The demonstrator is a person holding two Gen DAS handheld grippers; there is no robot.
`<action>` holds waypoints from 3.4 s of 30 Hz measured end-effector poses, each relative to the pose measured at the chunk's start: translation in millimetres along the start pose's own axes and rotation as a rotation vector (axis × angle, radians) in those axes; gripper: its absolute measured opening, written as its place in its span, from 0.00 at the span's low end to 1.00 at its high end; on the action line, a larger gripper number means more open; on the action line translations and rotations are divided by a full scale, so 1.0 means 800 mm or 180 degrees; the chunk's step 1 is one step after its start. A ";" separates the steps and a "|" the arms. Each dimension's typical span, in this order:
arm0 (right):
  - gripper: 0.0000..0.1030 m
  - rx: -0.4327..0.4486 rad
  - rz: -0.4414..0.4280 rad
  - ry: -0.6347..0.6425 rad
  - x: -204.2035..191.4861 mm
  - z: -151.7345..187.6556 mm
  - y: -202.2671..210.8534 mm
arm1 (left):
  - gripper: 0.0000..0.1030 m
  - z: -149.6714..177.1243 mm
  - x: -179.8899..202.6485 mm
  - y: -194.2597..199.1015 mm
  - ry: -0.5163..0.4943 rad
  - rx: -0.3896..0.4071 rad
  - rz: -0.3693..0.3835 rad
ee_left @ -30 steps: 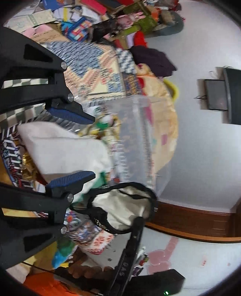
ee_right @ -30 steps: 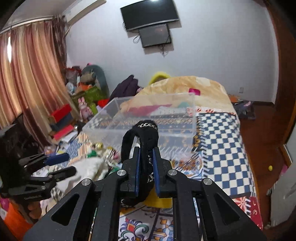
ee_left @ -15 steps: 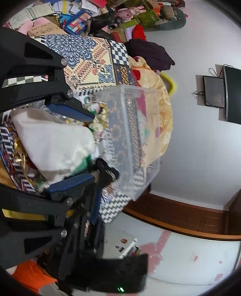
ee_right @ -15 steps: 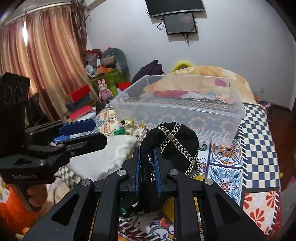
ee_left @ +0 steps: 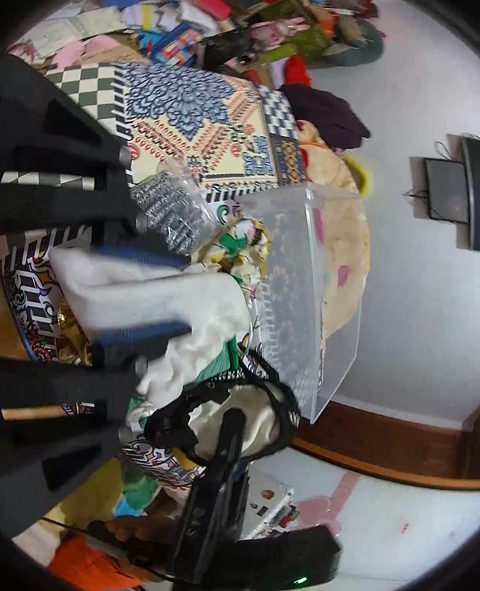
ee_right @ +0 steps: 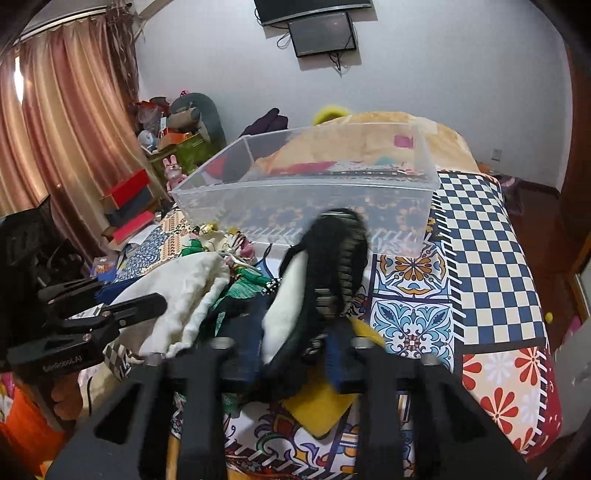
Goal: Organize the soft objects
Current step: 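Lift and carry the eye mask and cloth bag over the clear plastic box with both tools, then open both tools to drop the mask and bag into the box, then grasp the yellow sponge with the right tool while the left tool grasps the steel-wool bag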
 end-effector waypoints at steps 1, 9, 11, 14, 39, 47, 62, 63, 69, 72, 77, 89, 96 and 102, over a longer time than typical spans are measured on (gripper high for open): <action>0.18 0.0037 -0.0009 -0.0011 -0.001 -0.002 0.001 | 0.16 -0.001 0.003 0.003 -0.0030 0.0031 -0.0003; 0.12 0.0305 -0.0152 0.0023 -0.012 -0.028 0.029 | 0.09 -0.029 0.003 0.025 0.0038 0.0243 0.0086; 0.12 0.0384 -0.0185 0.0053 -0.018 -0.040 0.036 | 0.09 -0.043 -0.001 0.031 0.0087 0.0320 0.0090; 0.12 0.0510 -0.0213 0.0074 -0.022 -0.059 0.044 | 0.09 -0.067 -0.005 0.041 0.0115 0.0478 0.0076; 0.12 0.0524 0.0250 -0.0003 0.037 -0.156 -0.022 | 0.09 -0.189 -0.027 -0.061 0.0163 0.0483 -0.0367; 0.12 0.0120 0.0323 -0.0027 0.059 -0.141 -0.059 | 0.09 -0.181 -0.026 -0.120 0.0126 0.0081 -0.0408; 0.34 -0.0070 0.0432 0.0169 0.052 -0.126 -0.048 | 0.21 -0.170 -0.020 -0.106 0.0107 0.0000 -0.0258; 0.39 -0.0042 0.0449 0.0183 0.051 -0.126 -0.044 | 0.23 -0.170 -0.020 -0.099 0.0113 0.0035 -0.0251; 0.47 0.0177 0.0493 0.0275 0.039 -0.130 -0.010 | 0.39 -0.173 -0.023 -0.057 0.0150 0.0283 -0.0210; 0.56 0.0295 0.0456 0.0293 0.029 -0.130 0.008 | 0.44 -0.172 -0.026 -0.032 0.0189 0.0419 -0.0186; 0.77 0.0481 0.0441 0.0338 0.014 -0.120 0.036 | 0.61 -0.159 -0.031 0.002 0.0233 0.0593 -0.0216; 0.83 0.0386 0.0356 0.0276 0.002 -0.063 0.038 | 0.87 -0.090 -0.037 0.026 0.0240 0.0521 -0.0285; 0.83 0.0124 0.0288 0.0044 0.009 -0.020 0.019 | 0.87 -0.044 -0.044 0.003 0.0265 0.0201 -0.0301; 0.83 -0.0059 0.0266 -0.0139 0.021 0.016 0.010 | 0.87 -0.014 -0.043 -0.014 0.0271 0.0018 -0.0335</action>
Point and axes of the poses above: each gripper's, at about its wrist camera, not at the fingertips, and y roughly against the way its jaws point, x to its right, z to its underside, the point moved 3 cm from there along -y, roughly the way its jaws point, and after that the axes turned 8 degrees about -z, right-handed, at the moved point
